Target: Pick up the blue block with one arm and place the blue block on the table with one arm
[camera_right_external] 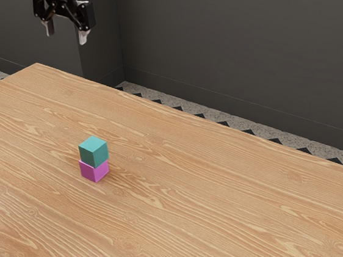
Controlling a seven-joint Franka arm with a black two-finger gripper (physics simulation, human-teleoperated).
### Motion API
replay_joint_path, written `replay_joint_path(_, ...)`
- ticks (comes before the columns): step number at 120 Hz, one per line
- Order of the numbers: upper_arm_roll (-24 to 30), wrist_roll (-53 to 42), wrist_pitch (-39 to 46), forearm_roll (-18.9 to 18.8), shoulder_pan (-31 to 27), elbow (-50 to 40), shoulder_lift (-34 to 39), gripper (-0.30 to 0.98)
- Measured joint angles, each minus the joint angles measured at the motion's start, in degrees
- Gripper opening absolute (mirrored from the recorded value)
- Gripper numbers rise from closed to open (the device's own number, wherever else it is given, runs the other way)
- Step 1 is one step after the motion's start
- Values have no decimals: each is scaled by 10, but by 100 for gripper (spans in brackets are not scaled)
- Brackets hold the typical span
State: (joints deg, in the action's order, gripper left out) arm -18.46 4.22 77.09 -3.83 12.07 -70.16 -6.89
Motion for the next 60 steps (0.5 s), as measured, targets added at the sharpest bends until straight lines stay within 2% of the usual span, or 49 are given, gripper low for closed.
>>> replay_joint_path(17, 0, 4, -4, 1, 0, 1, 0, 69)
replay_joint_path(23, 4, 6, -10, 1, -1, 61, 15, 69)
replay_joint_path(30, 42, 9, -15, -4, -15, 128, 43, 69)
replay_joint_path(39, 83, 11, -20, -7, -16, 153, 58, 69)
replay_joint_path(60, 93, 15, -23, -11, 56, 156, 56, 69)
